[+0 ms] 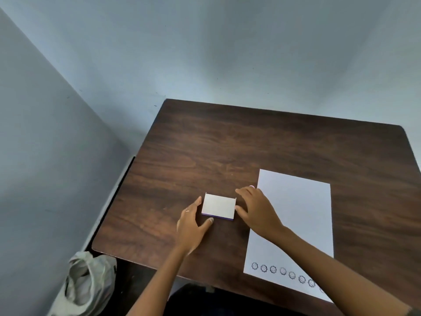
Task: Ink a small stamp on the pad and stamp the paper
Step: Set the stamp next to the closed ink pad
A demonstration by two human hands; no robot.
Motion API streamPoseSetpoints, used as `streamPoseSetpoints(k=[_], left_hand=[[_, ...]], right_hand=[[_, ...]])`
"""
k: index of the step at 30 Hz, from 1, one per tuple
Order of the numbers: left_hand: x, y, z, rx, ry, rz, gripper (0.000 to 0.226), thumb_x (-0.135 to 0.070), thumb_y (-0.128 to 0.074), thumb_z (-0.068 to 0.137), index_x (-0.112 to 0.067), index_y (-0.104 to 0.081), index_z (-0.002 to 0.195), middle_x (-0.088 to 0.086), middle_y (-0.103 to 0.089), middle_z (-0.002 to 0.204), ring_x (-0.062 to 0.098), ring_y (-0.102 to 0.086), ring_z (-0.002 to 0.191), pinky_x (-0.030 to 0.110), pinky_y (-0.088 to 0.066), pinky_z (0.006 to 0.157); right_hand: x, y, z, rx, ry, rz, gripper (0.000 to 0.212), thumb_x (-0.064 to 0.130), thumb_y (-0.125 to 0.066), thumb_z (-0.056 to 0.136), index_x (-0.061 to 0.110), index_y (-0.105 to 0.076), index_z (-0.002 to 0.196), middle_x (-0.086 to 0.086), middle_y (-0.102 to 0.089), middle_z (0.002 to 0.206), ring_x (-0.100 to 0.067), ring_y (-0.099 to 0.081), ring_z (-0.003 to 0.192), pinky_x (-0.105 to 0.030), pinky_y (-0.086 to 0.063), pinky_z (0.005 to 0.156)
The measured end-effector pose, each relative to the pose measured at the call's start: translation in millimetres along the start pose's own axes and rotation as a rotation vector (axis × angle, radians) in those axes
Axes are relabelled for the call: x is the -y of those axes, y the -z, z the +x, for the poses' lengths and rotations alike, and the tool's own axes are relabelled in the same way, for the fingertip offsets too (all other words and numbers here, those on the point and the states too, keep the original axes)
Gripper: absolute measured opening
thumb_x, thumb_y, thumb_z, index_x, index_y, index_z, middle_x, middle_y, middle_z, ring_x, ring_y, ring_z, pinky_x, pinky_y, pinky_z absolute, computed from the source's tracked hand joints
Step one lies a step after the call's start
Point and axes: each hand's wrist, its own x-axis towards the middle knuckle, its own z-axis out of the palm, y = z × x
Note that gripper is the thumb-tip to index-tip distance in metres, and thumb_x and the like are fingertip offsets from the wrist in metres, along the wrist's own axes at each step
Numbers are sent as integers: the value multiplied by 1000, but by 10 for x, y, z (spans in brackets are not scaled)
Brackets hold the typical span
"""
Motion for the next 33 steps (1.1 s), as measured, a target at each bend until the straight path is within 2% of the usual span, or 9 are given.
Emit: streamPoseSetpoints(k=[9,14,16,18,20,22,24,28,33], left_hand=[[-51,-79,-30,-98,3,136,77,-43,-67,80,-24,-31,145,0,-52,133,20,-40,120,37,-43,96],[-90,-65,75,-102,-52,298,62,-48,-61,83,-26,-43,138,0,-55,130,16,-49,111,30,-45,87],[-94,-51,105,-98,-45,317,58,-48,-61,83,-26,-47,135,-1,-57,128,16,-51,110,28,-44,84],[-91,-50,137,-95,-48,328,57,-48,-61,83,-26,-49,133,-1,-58,126,16,-52,108,28,-45,83],[-96,-50,163,-104,-50,326,56,-48,-62,82,-25,-51,132,-1,-60,124,17,-54,106,30,-47,83],[-115,-61,201,-112,-52,316,55,-47,-64,81,-25,-52,130,0,-61,121,17,-55,103,32,-47,82],[-144,-73,240,-114,-50,307,55,-47,-64,81,-25,-52,130,-1,-61,119,17,-55,101,33,-47,80],[-202,-90,309,-122,-49,315,54,-46,-63,82,-25,-51,131,0,-60,117,18,-55,97,32,-44,76],[-227,-103,398,-111,-49,318,56,-46,-62,83,-24,-49,133,2,-59,119,18,-55,98,33,-45,78]], right_hand=[[-48,-245,-39,178,-49,-95,67,37,-58,87,15,-28,143,-3,-33,151,-19,-45,128,-28,-43,100],[-22,-429,10,194,-46,-210,66,37,-51,91,15,-22,146,-6,-24,156,-22,-48,125,-29,-46,98],[-27,-463,43,195,-19,-259,60,32,-49,93,12,-26,145,-9,-29,154,-25,-50,122,-31,-48,95],[-56,-469,76,155,36,-343,55,28,-58,89,9,-41,138,-12,-45,145,-26,-59,113,-32,-53,86],[-75,-435,104,131,95,-456,56,31,-79,69,11,-63,119,-10,-67,122,-21,-71,88,-26,-58,66],[-109,-425,148,104,128,-531,56,34,-89,51,12,-73,100,-6,-76,102,-18,-72,70,-22,-56,54],[-143,-443,204,57,147,-577,51,33,-89,51,11,-75,95,-6,-77,97,-19,-73,72,-24,-57,58],[-189,-469,307,-19,180,-655,46,33,-87,54,12,-75,93,-5,-77,94,-21,-73,81,-32,-58,79],[-178,-363,379,-63,174,-570,51,47,-83,54,16,-75,94,0,-77,95,-17,-72,81,-29,-57,73]])
